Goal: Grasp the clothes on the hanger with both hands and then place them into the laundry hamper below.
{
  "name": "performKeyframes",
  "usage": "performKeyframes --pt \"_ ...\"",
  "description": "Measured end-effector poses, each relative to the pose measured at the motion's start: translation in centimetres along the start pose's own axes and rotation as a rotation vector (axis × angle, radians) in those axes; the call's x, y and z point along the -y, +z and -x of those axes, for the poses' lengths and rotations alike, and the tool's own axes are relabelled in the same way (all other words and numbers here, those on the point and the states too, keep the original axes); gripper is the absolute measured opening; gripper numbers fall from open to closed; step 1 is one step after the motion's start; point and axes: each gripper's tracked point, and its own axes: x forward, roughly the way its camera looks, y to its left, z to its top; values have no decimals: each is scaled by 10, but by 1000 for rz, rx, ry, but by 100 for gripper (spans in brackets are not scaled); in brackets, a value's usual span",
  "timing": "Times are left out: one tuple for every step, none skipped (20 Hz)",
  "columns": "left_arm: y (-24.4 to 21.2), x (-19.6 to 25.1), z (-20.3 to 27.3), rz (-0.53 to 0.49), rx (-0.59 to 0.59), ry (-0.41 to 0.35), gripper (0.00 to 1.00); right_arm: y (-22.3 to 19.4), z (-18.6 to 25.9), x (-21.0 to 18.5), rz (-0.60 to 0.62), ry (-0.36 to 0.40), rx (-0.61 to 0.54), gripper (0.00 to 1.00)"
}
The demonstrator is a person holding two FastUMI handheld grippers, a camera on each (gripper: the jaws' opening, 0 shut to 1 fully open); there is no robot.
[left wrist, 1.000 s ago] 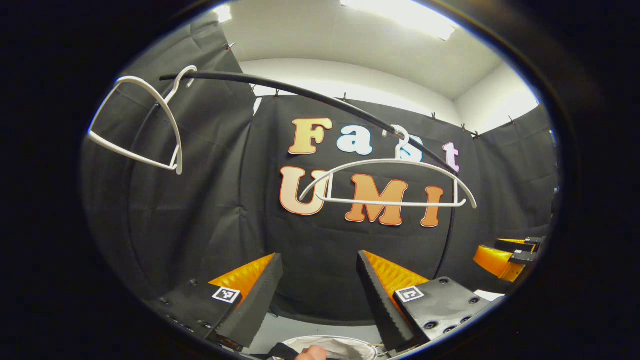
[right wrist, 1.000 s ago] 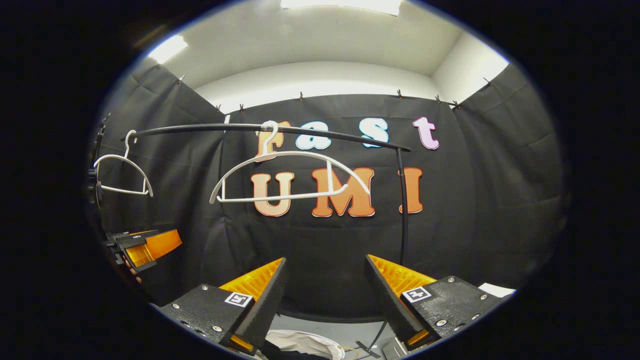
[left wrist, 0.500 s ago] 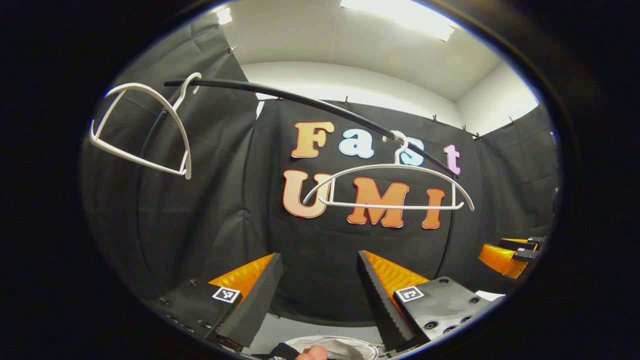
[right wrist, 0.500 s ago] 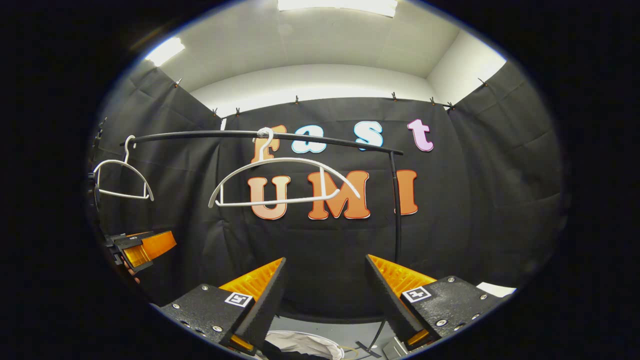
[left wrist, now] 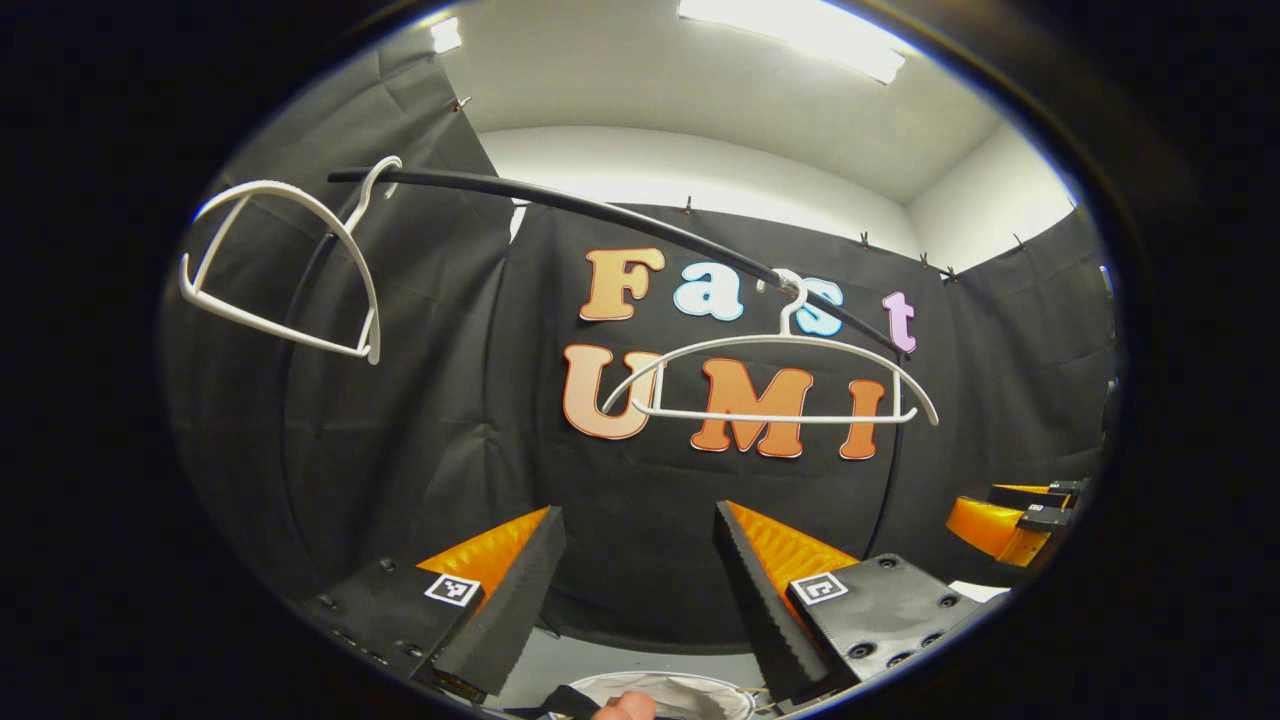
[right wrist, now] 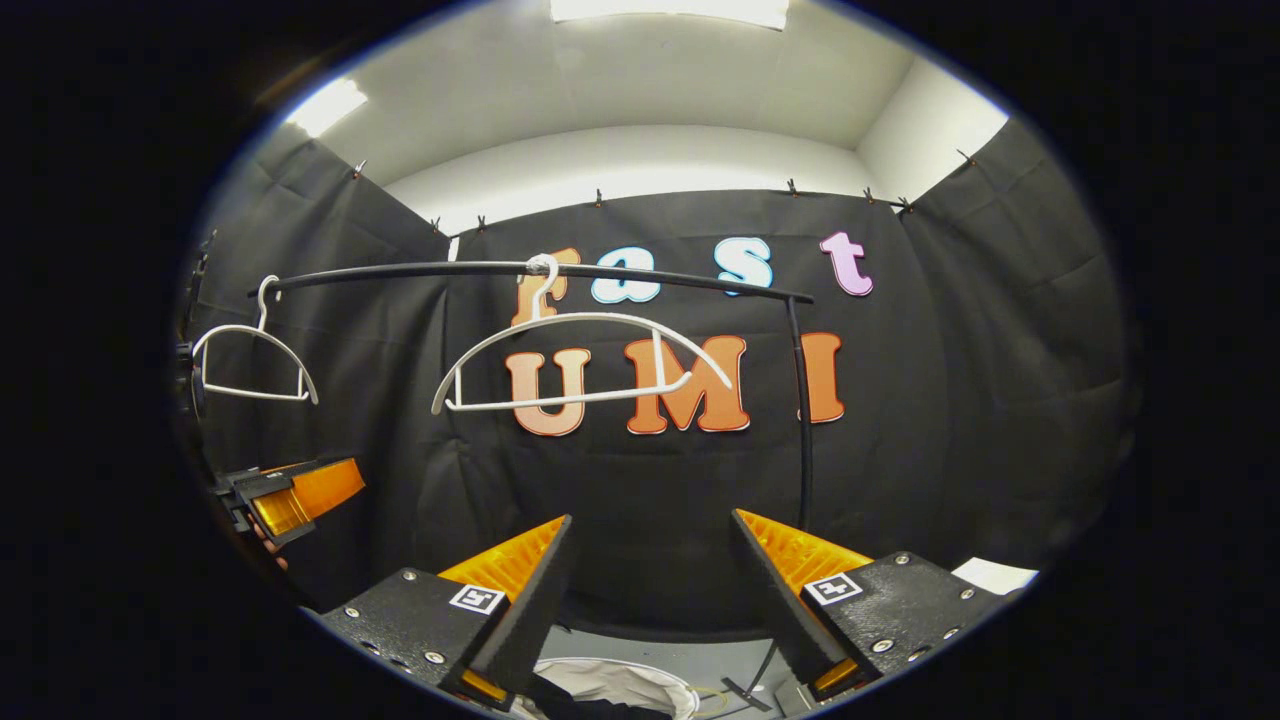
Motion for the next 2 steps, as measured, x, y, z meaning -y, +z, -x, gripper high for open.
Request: performKeyframes --pt "-1 -1 1 2 -2 -1 97 0 1 1 2 -1 -1 93" --pt "-1 -1 1 5 -5 -3 94 0 3 1 3 -1 -2 93"
